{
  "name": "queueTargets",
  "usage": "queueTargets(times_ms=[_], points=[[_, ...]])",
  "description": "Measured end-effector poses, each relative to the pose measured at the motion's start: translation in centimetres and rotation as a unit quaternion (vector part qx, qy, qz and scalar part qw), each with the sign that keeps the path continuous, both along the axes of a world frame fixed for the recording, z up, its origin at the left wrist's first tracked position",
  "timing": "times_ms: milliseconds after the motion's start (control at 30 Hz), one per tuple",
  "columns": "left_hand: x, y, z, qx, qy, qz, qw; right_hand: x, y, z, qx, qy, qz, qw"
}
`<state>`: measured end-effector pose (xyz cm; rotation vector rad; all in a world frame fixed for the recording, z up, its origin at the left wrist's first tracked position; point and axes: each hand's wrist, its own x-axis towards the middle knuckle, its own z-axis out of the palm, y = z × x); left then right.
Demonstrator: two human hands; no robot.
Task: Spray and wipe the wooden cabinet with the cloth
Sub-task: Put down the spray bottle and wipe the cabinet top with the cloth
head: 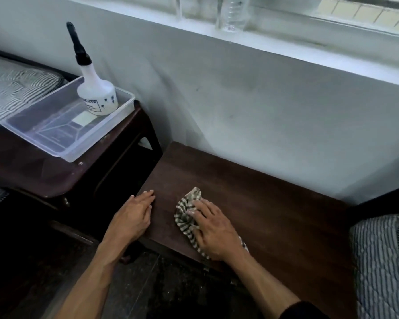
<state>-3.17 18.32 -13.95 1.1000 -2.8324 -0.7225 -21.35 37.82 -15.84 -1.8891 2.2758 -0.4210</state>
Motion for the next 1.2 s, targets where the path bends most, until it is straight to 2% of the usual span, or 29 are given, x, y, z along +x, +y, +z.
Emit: queueTargets(times_ms=[200,333,467,533,633,733,800,833,900,1033,1100,1200], points=[[1.0,0.2,1.6,-0.005,0.022,-0.012,1.000,-3.4,-7.2,0.1,-0.030,0.023,-0.154,0.987],[2.6,-2.5,5.1,-0.080,0.082,0.020,0.993,-5.7,-12.8,0.1,-0.007,0.025,-0.247,0.969],[3.3,-6.1,8.2,-0.139,0.118,0.042,0.982,-4.5,-18.4,0.5,0.025,-0.003,-0.303,0.953],[3.3,-7.6,8.7,-0.143,0.121,0.031,0.982,-2.2,-20.4,0.6,0.022,-0.010,-0.273,0.962],[3.1,-9.0,8.7,-0.144,0.128,0.011,0.981,3.2,-19.7,0.3,-0.013,0.014,-0.138,0.990],[3.4,-10.3,8.0,-0.137,0.123,-0.008,0.983,8.5,-13.4,0.6,-0.009,-0.006,0.000,1.000],[3.5,-10.9,7.7,-0.136,0.119,-0.012,0.983,7.7,-9.4,0.1,-0.003,-0.014,0.037,0.999],[3.5,-11.1,7.6,-0.135,0.116,-0.015,0.984,6.0,-8.4,-0.3,-0.010,-0.009,0.017,1.000],[3.5,-11.1,7.6,-0.134,0.105,-0.021,0.985,1.8,-8.4,-0.7,-0.006,-0.003,-0.089,0.996],[3.5,-11.1,7.6,-0.121,0.108,-0.019,0.987,-3.7,-15.3,-0.3,-0.013,0.012,-0.283,0.959],[3.5,-11.0,7.7,-0.112,0.111,-0.017,0.987,-3.9,-19.2,0.0,0.013,0.012,-0.317,0.948],[3.5,-10.9,7.8,-0.111,0.110,-0.012,0.988,-1.5,-22.7,0.1,0.027,0.015,-0.272,0.962]])
